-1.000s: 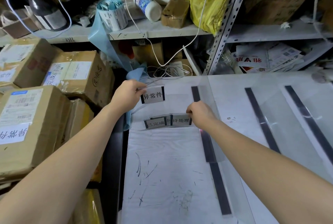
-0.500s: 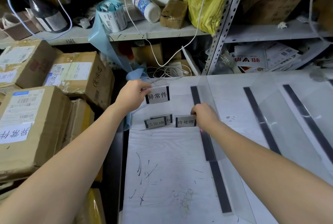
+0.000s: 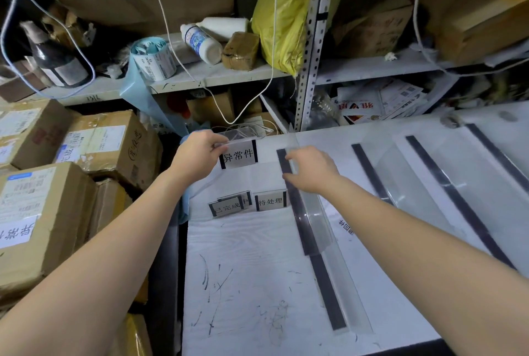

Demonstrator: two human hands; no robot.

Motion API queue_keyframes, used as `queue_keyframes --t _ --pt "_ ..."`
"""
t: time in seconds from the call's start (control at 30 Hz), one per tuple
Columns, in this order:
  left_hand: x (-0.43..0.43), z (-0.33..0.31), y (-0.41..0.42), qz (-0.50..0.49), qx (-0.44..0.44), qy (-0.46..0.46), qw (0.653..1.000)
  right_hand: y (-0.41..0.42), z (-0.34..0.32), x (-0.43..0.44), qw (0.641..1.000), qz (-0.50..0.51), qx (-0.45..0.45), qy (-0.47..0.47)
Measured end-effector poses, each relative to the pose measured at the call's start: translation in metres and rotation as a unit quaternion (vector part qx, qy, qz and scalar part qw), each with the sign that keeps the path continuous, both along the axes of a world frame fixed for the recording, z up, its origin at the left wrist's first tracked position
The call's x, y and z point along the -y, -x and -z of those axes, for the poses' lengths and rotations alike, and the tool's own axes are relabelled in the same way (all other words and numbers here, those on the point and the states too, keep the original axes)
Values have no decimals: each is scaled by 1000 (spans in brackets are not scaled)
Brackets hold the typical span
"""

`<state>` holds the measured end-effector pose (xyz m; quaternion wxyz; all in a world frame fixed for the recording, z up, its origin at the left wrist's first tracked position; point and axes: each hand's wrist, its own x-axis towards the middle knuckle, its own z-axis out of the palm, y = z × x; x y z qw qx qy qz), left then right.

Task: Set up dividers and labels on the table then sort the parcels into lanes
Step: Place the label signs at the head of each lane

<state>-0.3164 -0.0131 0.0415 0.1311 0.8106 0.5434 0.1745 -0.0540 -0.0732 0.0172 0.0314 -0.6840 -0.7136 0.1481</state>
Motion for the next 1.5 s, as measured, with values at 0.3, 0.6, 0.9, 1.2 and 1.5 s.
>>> queue_keyframes --t 0.3,0.6,0.9,1.2,1.5 --pt "21 -46 -84 31 -8 -47 998 -90 -45 24 999 32 -26 -14" --pt "77 -69 -240 53 -27 -70 996 -242 -61 85 998 46 -6 -30" --pt "131 -81 -425 56 -4 -82 995 -409 -74 151 998 65 -2 -25" --pt "118 -71 -598 114 6 -62 992 -543 -69 163 990 136 -29 -28" --pt "47 14 -711 122 -56 44 990 -639 -39 103 990 140 -27 12"
